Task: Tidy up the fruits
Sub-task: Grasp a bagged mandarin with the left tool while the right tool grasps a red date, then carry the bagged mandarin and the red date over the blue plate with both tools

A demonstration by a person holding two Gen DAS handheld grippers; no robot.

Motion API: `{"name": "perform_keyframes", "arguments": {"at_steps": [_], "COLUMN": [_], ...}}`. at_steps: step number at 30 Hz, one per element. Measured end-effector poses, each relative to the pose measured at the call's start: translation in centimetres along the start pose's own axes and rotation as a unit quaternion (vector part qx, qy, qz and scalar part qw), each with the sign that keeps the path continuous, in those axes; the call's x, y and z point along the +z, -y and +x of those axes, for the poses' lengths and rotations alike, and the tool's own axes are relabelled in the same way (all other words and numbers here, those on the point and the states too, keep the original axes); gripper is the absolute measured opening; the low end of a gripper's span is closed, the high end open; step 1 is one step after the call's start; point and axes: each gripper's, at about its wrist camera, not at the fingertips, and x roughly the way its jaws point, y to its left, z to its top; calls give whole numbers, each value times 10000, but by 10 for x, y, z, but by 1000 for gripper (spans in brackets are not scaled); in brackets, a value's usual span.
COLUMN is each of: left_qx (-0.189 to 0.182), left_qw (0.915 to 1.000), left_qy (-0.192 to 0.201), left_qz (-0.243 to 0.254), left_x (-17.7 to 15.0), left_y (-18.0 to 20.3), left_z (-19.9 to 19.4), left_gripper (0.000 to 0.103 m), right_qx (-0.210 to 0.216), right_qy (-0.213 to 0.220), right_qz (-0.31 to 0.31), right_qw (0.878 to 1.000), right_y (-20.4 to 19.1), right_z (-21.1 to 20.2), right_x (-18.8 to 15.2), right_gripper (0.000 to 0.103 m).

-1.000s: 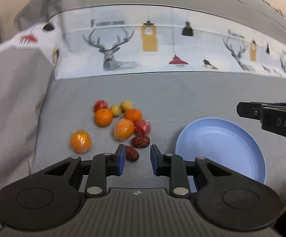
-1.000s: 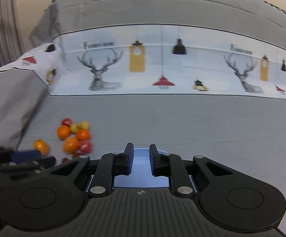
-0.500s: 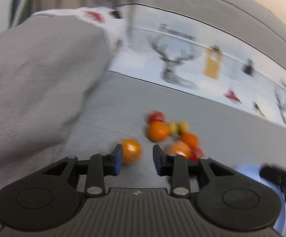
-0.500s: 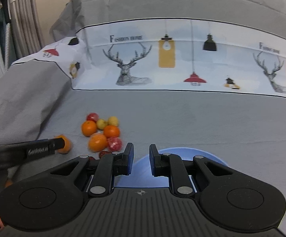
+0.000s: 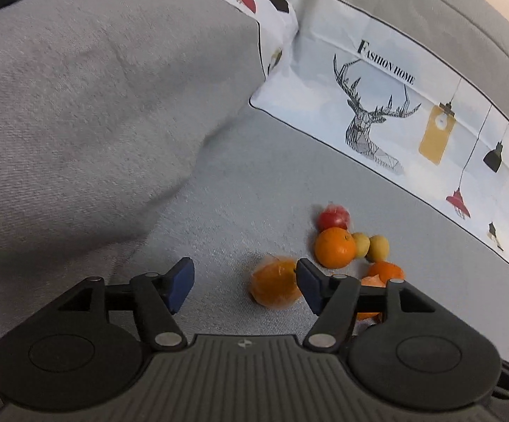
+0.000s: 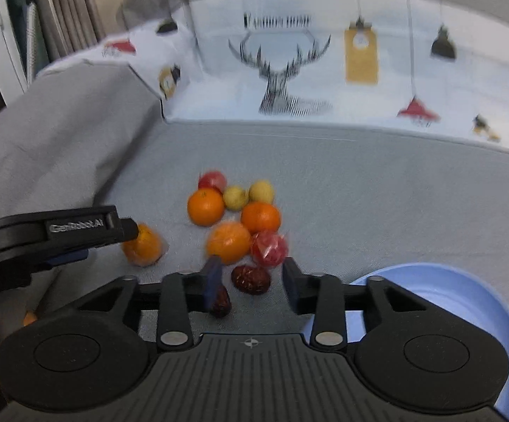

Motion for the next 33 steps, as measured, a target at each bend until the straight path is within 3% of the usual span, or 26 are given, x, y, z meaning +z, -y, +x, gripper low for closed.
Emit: {"name": "perform_keyframes", "arguments": {"at_steps": [4,10,13,16,18,21,27,33], "left_qx": [13,-108,-168,14,-39,-24,-100,-471], "left_qw": [9999,9993,9987,9982,9984,9982,9984,9949], "left_qy": [-2,-5,-127,-205,-198,-151,60,346], "left_qz": [122,345,460,570,537,583,550,824], "left_x": [-3,-6,-7,-9,-8,-7,-6,-10], "left_y": [7,17,21,23,21,21,18,25], "left_z": [7,10,15,20,20,17,3,-26], "left_gripper": [74,74,74,59,43,41,41,41], "right_qx": [-124,-109,-180,-249,-324,-280,-130,-162], "right_qy": [-130,-355,-391,-408,-404,-406,-71,336], "right_qz": [139,261,-3,-114,-188,-152,-180,-206], "right_qw": [9997,9990,9991,9988,9985,9987,9997,9991], "right_y": [1,5,-2,-4,-4,-2,0,8], "right_z": [21,36,37,36,35,32,2,-59], "right_x": [0,2,2,1,1,0,9,33], "right_gripper": [52,52,52,44,32,31,31,31]}}
